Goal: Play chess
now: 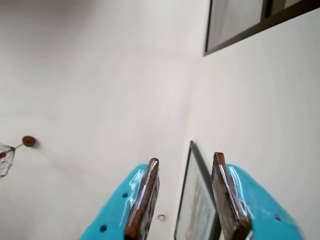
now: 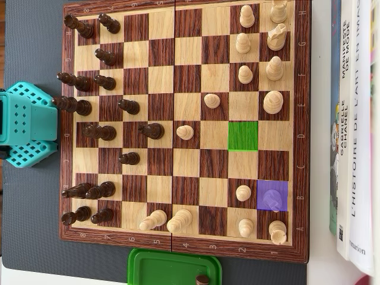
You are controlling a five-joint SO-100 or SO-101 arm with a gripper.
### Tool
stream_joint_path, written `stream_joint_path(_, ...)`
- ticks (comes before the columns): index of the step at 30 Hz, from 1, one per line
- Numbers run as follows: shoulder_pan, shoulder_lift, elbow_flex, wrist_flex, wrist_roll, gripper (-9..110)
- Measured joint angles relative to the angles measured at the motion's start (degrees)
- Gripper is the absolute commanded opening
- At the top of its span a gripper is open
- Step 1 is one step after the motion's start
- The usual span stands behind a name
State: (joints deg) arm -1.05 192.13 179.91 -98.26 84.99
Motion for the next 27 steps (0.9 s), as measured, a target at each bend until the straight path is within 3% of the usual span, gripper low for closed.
stream_joint_path(9, 0.0, 0.09, -0.88, 19.16, -0.09, 16)
stream_joint_path(27, 3.25, -0.44, -10.37, 84.55, -0.18, 16)
